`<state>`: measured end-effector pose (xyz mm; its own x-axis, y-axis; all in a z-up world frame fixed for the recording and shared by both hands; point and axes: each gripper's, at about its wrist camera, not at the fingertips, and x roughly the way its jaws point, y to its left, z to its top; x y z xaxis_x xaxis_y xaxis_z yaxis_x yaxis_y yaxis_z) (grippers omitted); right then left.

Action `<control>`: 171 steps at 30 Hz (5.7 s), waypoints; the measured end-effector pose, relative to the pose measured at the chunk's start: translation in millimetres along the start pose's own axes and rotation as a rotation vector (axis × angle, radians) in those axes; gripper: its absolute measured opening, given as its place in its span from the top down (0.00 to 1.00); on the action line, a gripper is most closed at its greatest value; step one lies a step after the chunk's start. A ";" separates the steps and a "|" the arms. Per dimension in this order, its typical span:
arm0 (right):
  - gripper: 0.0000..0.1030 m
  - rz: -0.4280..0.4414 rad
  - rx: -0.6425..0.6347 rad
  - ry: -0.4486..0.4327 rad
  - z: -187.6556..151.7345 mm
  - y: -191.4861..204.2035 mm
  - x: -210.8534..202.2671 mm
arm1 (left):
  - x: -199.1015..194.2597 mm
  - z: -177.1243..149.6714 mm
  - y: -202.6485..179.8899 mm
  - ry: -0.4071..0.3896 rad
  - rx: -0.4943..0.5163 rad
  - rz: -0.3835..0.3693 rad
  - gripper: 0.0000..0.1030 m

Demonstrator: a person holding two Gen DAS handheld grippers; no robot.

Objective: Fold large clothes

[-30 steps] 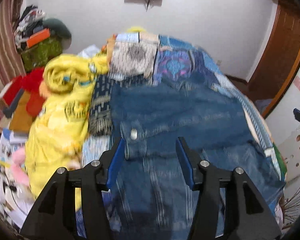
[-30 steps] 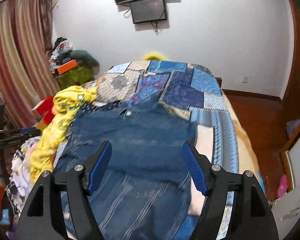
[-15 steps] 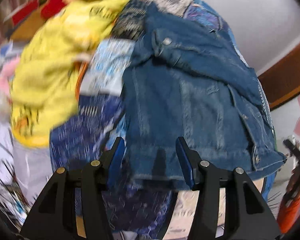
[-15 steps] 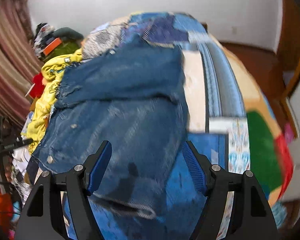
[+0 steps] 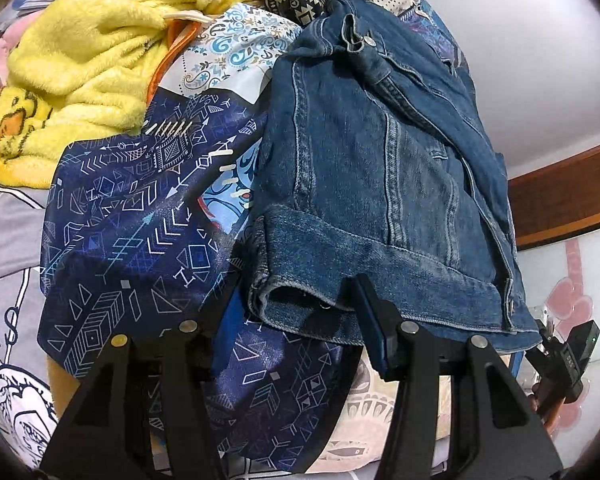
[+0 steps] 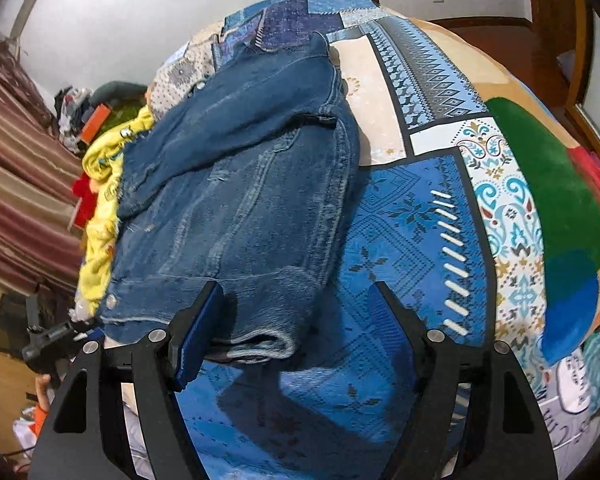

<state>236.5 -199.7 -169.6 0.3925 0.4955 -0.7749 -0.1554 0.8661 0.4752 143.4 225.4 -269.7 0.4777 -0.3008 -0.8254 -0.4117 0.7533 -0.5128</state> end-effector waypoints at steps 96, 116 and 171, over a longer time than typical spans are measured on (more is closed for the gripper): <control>0.17 -0.144 -0.691 0.120 156.8 160.5 187.5 | 121.1 189.2 -158.5 -0.057 0.582 0.254 0.29; 0.03 -0.298 -0.327 0.057 164.3 10.2 113.6 | 62.4 163.7 -34.5 -0.129 0.245 0.419 0.12; 0.03 -0.151 -0.328 0.069 160.4 68.5 129.7 | 84.3 201.4 -50.0 -0.311 -0.312 -0.364 0.74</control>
<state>422.1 -86.7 -170.7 0.3727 0.3542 -0.8577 -0.3870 0.8994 0.2033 360.5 280.2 -266.1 0.8180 -0.2870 -0.4986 -0.3652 0.4105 -0.8355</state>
